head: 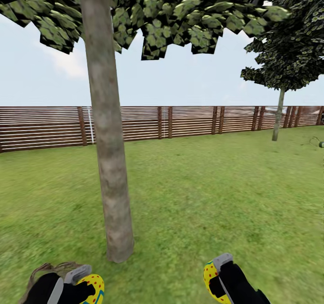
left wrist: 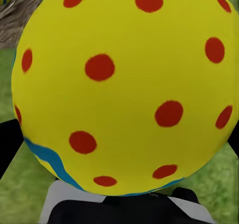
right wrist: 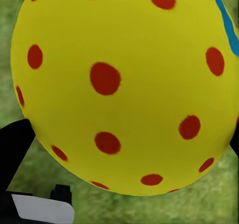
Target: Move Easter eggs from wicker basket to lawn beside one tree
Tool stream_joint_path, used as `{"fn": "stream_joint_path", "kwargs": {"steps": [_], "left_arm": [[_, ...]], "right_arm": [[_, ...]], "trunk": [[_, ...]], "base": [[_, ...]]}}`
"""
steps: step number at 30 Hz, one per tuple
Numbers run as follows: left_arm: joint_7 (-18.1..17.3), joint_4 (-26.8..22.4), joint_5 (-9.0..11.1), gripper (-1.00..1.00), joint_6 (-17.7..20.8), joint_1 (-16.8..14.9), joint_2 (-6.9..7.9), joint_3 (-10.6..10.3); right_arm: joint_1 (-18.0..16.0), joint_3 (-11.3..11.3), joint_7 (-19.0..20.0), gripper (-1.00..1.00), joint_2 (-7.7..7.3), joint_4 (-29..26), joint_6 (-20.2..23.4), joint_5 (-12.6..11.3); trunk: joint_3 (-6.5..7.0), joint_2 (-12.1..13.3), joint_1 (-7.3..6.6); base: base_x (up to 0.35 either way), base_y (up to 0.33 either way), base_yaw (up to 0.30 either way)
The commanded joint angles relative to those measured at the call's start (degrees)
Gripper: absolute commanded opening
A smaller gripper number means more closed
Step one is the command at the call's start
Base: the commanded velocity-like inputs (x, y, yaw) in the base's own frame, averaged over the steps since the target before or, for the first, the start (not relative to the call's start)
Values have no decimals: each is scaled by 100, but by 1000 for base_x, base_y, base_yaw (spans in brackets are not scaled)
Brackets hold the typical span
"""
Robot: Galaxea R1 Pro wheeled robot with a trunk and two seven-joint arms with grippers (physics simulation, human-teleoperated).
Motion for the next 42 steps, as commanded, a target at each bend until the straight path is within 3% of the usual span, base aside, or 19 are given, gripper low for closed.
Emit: {"fn": "stream_joint_path", "kwargs": {"steps": [1,22,35,42], "left_arm": [[-19,-7,-2,-100,32,-5,-2,19],[-37,-24,16,-100,18,-5,-2,50],[-21,-37,8,-100,26,-5,-7,46],[-19,6,24,-100,16,-5,-11,38]], "right_arm": [[-4,18,33,-100,-6,-6,27,52],[-4,9,33,-100,-15,-7,34,56],[-4,1,33,-100,-23,-7,29,52],[-6,-8,40,-100,-27,-14,28,53]], "trunk": [[9,35,-22],[386,877,-483],[619,1398,-768],[745,1679,-922]], "base": [[0,-294,24],[0,-159,248],[0,-258,13],[294,-6,0]]}}
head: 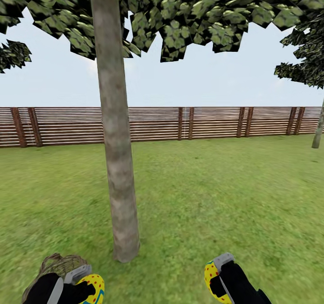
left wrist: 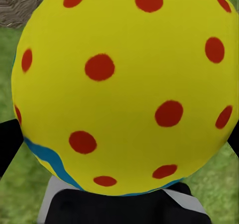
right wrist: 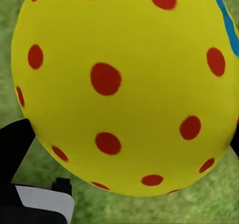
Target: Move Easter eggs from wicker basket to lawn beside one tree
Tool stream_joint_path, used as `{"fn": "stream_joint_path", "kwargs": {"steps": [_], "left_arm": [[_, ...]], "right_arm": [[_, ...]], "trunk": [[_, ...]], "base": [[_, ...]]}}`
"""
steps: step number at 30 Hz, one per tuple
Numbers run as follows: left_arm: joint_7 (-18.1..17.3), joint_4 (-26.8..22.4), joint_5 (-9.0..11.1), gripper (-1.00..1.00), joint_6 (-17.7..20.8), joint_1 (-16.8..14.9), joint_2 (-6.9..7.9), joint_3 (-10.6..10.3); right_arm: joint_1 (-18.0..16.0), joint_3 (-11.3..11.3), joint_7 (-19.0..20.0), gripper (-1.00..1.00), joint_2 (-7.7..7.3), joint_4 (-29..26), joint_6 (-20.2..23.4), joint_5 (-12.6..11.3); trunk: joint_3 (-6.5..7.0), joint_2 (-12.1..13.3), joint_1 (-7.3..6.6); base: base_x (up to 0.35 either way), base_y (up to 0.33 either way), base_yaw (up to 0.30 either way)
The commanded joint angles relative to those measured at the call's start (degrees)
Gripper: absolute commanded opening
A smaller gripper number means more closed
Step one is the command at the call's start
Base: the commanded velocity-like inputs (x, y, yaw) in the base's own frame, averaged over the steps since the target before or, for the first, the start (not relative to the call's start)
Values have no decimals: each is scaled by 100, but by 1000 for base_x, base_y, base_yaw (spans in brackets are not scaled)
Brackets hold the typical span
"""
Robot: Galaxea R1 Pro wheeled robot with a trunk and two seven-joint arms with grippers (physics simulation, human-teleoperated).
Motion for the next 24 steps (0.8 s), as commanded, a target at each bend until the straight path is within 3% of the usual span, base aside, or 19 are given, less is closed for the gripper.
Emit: {"fn": "stream_joint_path", "kwargs": {"steps": [1,8,24], "left_arm": [[-19,0,-1,-100,26,-2,-1,7],[-19,16,-8,-100,19,-2,-1,-8],[-11,15,-9,-100,18,-2,-1,-5]], "right_arm": [[-1,19,35,-100,-3,-6,27,51],[-1,33,22,-100,-2,2,26,61],[-2,26,26,-100,-2,2,26,61]], "trunk": [[17,39,-17],[143,320,-171],[430,962,-523]], "base": [[329,0,0],[305,-49,116],[110,-267,289]]}}
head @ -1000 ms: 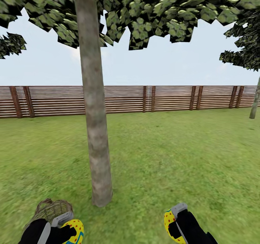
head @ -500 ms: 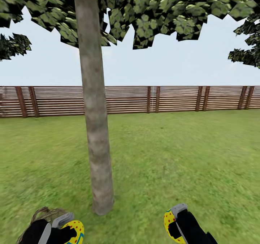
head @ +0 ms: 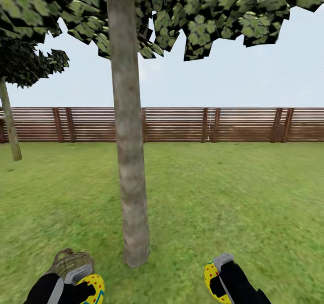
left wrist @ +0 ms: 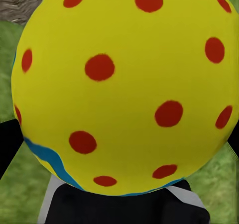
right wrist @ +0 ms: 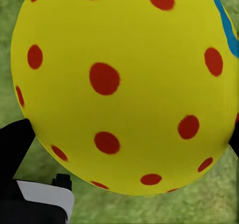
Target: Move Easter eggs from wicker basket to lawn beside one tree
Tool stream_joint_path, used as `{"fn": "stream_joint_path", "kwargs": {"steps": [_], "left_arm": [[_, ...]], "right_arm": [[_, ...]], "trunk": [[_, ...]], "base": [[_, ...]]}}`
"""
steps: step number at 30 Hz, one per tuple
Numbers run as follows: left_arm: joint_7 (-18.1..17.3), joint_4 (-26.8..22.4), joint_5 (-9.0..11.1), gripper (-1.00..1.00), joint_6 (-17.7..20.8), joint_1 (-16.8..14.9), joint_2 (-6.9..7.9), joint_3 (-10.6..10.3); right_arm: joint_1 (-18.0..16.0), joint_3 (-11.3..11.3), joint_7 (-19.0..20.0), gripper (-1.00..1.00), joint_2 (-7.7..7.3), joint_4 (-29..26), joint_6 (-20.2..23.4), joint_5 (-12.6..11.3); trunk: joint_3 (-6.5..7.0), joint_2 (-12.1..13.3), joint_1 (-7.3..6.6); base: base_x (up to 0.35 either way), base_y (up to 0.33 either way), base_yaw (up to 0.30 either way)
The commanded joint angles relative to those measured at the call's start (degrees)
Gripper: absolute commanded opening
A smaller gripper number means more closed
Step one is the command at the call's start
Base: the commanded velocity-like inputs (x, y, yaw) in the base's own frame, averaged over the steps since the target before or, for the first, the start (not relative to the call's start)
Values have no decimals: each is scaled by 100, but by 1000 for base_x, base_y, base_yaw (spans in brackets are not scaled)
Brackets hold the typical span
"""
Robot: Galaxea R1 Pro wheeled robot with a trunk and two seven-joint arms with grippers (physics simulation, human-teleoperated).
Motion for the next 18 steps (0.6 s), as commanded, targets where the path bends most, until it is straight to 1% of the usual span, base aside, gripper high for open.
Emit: {"fn": "stream_joint_path", "kwargs": {"steps": [1,6,9,12,15,18], "left_arm": [[-20,-4,-2,-100,27,-3,-2,9],[-18,2,-2,-100,27,-3,-2,3],[-26,-23,-2,-100,27,-3,-1,10],[-27,-37,-2,-100,27,-3,6,19],[-27,-38,-2,-100,27,-3,0,20],[-27,-18,-2,-100,27,-3,-2,14]], "right_arm": [[1,15,34,-100,-6,-6,26,53],[-2,15,34,-100,-6,-6,26,53],[1,-2,41,-100,-12,-6,26,45],[-2,-39,58,-100,-63,-38,32,-8],[-2,-175,68,-100,-99,-74,35,-16],[-3,-201,69,-100,-103,-84,38,-17]], "trunk": [[16,37,-19],[106,238,-129],[106,239,-129],[106,239,-129],[106,239,-129],[106,239,-129]], "base": [[102,-272,290],[102,-272,290],[102,-272,290],[102,-270,290],[102,-263,286],[101,-259,145]]}}
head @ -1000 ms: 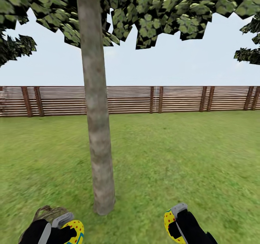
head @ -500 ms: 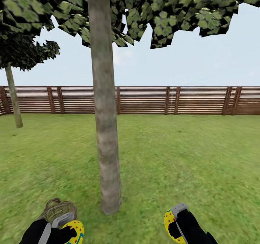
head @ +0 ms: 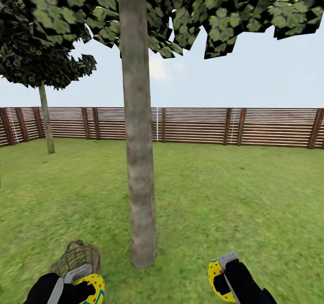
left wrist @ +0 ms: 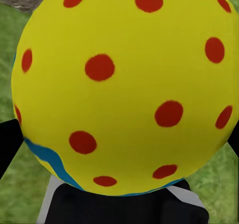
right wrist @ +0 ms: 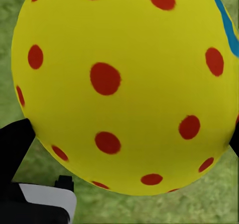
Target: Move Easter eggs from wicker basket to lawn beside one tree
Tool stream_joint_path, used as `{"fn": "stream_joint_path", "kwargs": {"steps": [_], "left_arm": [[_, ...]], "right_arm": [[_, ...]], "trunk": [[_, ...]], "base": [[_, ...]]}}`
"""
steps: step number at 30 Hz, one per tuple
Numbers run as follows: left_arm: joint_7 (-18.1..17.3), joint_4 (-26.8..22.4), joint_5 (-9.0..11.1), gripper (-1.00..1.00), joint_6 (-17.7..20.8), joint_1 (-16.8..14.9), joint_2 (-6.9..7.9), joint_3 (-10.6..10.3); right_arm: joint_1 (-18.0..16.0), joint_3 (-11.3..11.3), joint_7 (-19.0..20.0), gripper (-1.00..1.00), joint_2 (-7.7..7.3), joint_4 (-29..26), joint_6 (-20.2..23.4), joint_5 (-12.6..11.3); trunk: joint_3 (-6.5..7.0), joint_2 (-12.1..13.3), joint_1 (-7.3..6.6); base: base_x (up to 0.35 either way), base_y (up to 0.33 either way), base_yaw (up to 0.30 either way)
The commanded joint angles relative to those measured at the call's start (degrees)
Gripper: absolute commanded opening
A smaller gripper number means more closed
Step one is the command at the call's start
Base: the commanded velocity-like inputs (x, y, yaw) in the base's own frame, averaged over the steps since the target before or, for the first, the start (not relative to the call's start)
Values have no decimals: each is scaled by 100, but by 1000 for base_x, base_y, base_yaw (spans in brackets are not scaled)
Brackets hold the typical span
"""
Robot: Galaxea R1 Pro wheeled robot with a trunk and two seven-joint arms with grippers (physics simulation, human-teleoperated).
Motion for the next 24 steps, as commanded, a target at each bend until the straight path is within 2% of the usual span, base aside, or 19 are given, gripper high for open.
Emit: {"fn": "stream_joint_path", "kwargs": {"steps": [1,15,24], "left_arm": [[-19,4,-3,-100,27,-2,-2,9],[-19,7,-3,-100,27,-2,-2,7],[-19,14,-3,-100,27,-2,-2,5]], "right_arm": [[0,14,37,-100,-6,-5,27,56],[1,13,29,-100,-15,-5,18,79],[-2,21,4,-100,3,3,23,110]], "trunk": [[-3,-5,4],[-3,-5,4],[-3,-5,4]], "base": [[101,-259,29],[101,-255,2],[101,-241,255]]}}
